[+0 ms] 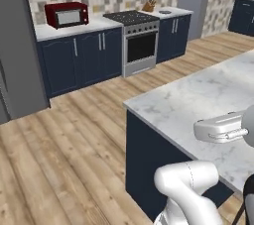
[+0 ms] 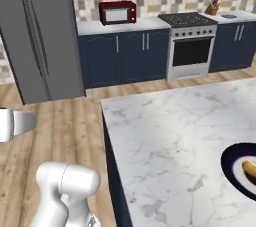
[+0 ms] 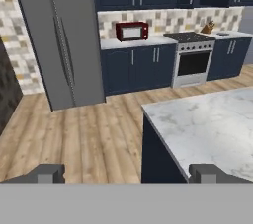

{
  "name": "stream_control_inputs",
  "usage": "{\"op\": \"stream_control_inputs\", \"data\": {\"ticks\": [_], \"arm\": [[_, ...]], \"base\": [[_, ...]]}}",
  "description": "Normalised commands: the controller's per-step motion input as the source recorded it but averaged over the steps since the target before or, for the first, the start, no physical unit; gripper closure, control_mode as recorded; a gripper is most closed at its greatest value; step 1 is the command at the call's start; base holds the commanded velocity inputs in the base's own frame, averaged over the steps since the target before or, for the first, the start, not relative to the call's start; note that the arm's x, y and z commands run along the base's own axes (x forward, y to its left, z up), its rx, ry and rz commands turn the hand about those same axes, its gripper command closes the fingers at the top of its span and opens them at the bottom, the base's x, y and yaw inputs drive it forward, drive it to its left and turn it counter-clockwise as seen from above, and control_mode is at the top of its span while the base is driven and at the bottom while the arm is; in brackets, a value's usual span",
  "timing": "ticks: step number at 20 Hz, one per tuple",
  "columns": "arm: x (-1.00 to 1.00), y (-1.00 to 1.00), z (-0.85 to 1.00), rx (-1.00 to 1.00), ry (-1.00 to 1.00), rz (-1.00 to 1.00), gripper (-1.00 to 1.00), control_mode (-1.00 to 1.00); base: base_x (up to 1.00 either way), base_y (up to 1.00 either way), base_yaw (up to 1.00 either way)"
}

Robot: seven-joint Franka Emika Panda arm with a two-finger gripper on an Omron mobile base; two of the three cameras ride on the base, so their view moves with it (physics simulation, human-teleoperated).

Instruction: Move the hot dog bun to the plate on the dining table and place the condiment next to that plate. Then navigate to the fridge and take the sausage and place it on the plate as well.

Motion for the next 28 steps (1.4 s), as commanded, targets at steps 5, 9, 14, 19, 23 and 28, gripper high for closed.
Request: {"op": "stream_control_inputs", "data": {"ticks": [5, 9, 14, 19, 23, 28], "arm": [[0.0, 0.0, 0.0, 0.0, 0.0, 0.0, -1.0, 1.0], [0.0, 0.0, 0.0, 0.0, 0.0, 0.0, -1.0, 1.0], [0.0, 0.0, 0.0, 0.0, 0.0, 0.0, -1.0, 1.0], [0.0, 0.0, 0.0, 0.0, 0.0, 0.0, -1.0, 1.0], [0.0, 0.0, 0.0, 0.0, 0.0, 0.0, -1.0, 1.0], [0.0, 0.0, 0.0, 0.0, 0.0, 0.0, -1.0, 1.0]], "base": [[0.74, 0.34, -0.25], [0.0, 0.99, -0.08], [0.41, 0.9, -0.16], [1.0, 0.45, -0.36], [1.0, 0.47, -0.38], [1.0, 0.47, -0.35]]}}
